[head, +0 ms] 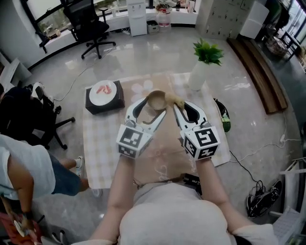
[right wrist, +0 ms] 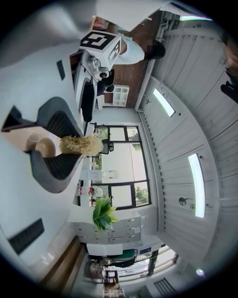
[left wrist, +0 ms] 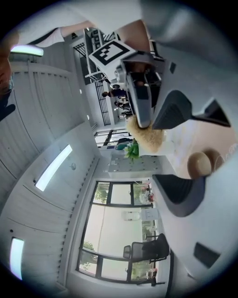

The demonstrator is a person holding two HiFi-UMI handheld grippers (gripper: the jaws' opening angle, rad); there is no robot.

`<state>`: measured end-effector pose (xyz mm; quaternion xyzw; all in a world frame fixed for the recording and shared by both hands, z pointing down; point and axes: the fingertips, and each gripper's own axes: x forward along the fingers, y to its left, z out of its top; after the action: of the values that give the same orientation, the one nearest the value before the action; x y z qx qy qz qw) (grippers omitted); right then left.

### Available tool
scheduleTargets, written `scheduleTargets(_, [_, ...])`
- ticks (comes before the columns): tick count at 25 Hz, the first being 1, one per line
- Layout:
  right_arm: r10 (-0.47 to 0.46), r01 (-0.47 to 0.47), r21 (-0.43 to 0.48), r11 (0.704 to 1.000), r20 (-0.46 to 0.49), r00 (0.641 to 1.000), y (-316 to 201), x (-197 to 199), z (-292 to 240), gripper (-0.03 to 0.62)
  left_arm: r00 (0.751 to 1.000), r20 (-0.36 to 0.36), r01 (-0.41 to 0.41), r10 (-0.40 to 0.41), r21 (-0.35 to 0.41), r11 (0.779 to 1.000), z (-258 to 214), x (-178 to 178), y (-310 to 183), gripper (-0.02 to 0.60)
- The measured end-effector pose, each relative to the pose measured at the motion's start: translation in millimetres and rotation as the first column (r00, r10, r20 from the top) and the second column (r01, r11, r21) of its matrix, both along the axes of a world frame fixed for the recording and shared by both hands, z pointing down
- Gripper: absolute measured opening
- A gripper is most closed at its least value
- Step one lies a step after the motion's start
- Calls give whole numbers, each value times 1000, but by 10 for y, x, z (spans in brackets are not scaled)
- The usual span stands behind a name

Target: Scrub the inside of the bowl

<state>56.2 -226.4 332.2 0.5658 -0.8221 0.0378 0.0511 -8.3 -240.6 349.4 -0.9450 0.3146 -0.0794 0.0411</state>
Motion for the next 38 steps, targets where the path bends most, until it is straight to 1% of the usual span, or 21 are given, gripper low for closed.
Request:
scheduleTargets(2, [6, -6, -7, 1000, -1, 1000, -54, 30, 24, 87, 1000, 14, -20, 20, -9, 1000, 45, 32, -45, 305])
scheduleTargets(5, [15, -15, -20, 1000, 3, 1000, -136, 67, 37, 87, 999, 28, -45, 46, -26, 999, 84, 58, -120, 335])
scheduleTargets(9, [1, -1, -32, 1000, -1, 1000, -272, 94, 49, 88, 995, 85, -53, 53, -4, 999, 43, 73, -305, 344])
scheduleTargets(12, [-21, 20, -39, 999, -14, 1000, -411, 105, 71, 88, 991, 112, -67, 66, 2, 998, 6, 99, -451, 347])
scheduleTargets(14, [-50, 48, -47, 998, -31, 998, -508, 91, 70, 88, 982, 163, -94, 94, -8, 996, 50, 121, -508, 353])
scheduleTargets(16, [-83, 80, -59, 995, -45, 996, -616, 86, 60, 89, 966, 219, -131, 134, -27, 991, 104, 146, -558, 360])
scheduleTargets(20, [-150, 147, -84, 986, -36, 988, -823, 116, 34, 89, 936, 283, -199, 211, -72, 977, 204, 200, -629, 374])
scheduleTargets(23, [-219, 217, -130, 968, -5, 976, -934, 116, 92, 89, 915, 316, -223, 249, -118, 968, 373, 222, -619, 383])
scheduleTargets(26, [-286, 282, -183, 942, 7, 958, -1029, 123, 177, 89, 905, 326, -227, 272, -170, 959, 560, 234, -614, 392])
scheduleTargets(29, [-340, 326, -221, 919, -26, 940, -1123, 130, 275, 89, 893, 338, -233, 297, -216, 948, 754, 271, -638, 402])
scheduleTargets(33, [-417, 384, -260, 886, -86, 905, -1204, 71, 423, 89, 873, 359, -237, 330, -277, 931, 986, 295, -714, 413])
scheduleTargets(36, [-458, 415, -295, 861, -95, 884, -1214, 41, 570, 89, 851, 383, -242, 359, -322, 915, 1169, 300, -740, 416])
scheduleTargets(38, [-471, 424, -316, 849, -88, 878, -1222, 39, 678, 89, 837, 402, -239, 372, -342, 909, 1293, 294, -764, 416])
